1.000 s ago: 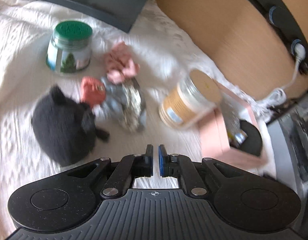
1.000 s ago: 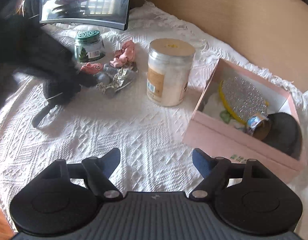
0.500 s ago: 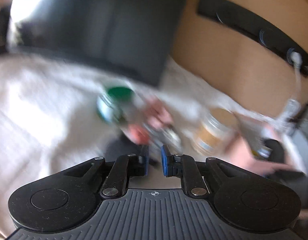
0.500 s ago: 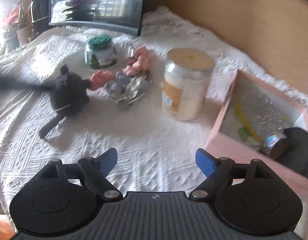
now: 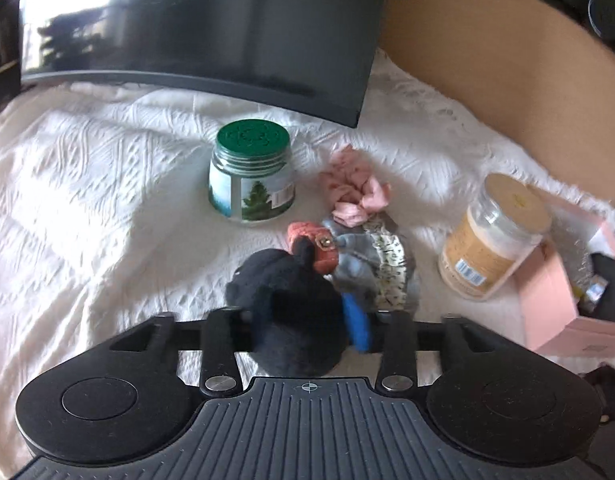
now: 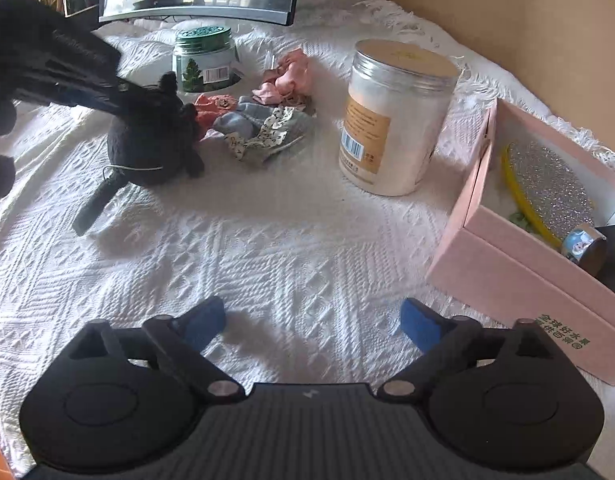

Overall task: Organize soft objects
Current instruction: 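Close the left tool on the black plush toy and lift it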

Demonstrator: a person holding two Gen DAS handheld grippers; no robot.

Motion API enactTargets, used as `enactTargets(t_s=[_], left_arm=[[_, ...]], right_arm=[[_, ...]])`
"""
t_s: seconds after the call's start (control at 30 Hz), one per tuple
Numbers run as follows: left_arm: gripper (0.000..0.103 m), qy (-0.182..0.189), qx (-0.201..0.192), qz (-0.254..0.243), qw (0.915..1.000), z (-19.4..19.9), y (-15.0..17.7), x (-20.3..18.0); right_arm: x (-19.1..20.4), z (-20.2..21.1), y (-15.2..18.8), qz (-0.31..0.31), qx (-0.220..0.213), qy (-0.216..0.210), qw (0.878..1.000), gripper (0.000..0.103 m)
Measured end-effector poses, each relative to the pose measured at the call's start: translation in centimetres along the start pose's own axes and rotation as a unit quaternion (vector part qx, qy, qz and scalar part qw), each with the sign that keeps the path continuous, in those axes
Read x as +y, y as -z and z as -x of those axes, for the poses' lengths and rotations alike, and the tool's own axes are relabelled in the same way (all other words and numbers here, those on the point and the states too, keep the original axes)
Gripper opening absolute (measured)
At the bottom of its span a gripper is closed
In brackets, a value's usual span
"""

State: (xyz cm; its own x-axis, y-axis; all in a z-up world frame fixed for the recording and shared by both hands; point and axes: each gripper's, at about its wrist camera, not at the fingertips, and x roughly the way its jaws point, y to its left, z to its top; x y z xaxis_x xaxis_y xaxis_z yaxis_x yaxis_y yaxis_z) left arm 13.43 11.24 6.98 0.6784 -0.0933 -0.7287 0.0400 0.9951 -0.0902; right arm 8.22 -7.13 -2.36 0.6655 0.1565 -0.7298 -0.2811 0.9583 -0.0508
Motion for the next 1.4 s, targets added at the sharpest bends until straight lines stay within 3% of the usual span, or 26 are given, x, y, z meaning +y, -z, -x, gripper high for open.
enactTargets(t_s=[0.07, 0.1, 0.2, 0.3, 0.43, 0.77, 1.03, 1.17, 1.23, 1.4], left_arm=[[0.060, -0.036, 0.004, 0.005, 0.9993, -0.6, 0.1, 0.1], [0.068, -0.044, 0.004, 0.013, 0.9989, -0.9, 0.1, 0.5], [0.084, -0.028, 0.047, 0.046, 0.9974, -2.3, 0.2, 1.4], [0.079, -0.014, 0.086, 0.081, 0.9929, -4.2, 0.6, 1.8], [0.079, -0.005, 0.058, 0.125, 0.9904, -4.3, 0.9, 2.5], [0.077, 0.019, 0.036, 0.125, 0.9913, -3.9, 0.4, 3.3], [0.077, 0.017, -0.005, 0.051, 0.9985, -1.1, 0.5, 3.5], [0.077, 0.037, -0.021, 0.050, 0.9978, 0.3, 0.4, 5.2], [0.077, 0.042, -0.031, 0.048, 0.9975, 1.1, 0.2, 6.1], [0.077, 0.050, -0.061, 0.049, 0.9957, 3.3, -1.2, 9.1]], right_arm=[[-0.2, -0.1, 0.1, 0.001, -0.004, -0.003, 1.000, 0.100], [-0.3, -0.2, 0.2, 0.002, -0.006, -0.004, 1.000, 0.102], [-0.9, -0.4, 0.5, -0.010, -0.013, -0.015, 1.000, 0.103], [-1.1, -0.5, 0.8, -0.015, -0.022, -0.022, 0.999, 0.103], [-1.2, -0.6, 0.8, -0.008, -0.027, -0.028, 0.999, 0.103], [-1.1, -0.5, 1.1, -0.016, -0.025, -0.022, 0.999, 0.103], [-0.7, -0.6, 0.0, -0.018, 0.005, -0.011, 1.000, 0.103], [1.0, -0.5, -1.8, 0.016, 0.021, 0.009, 1.000, 0.103], [2.2, 0.1, -3.3, 0.035, 0.006, 0.015, 0.999, 0.103], [3.3, 1.9, -11.0, 0.017, -0.033, -0.007, 0.999, 0.103]])
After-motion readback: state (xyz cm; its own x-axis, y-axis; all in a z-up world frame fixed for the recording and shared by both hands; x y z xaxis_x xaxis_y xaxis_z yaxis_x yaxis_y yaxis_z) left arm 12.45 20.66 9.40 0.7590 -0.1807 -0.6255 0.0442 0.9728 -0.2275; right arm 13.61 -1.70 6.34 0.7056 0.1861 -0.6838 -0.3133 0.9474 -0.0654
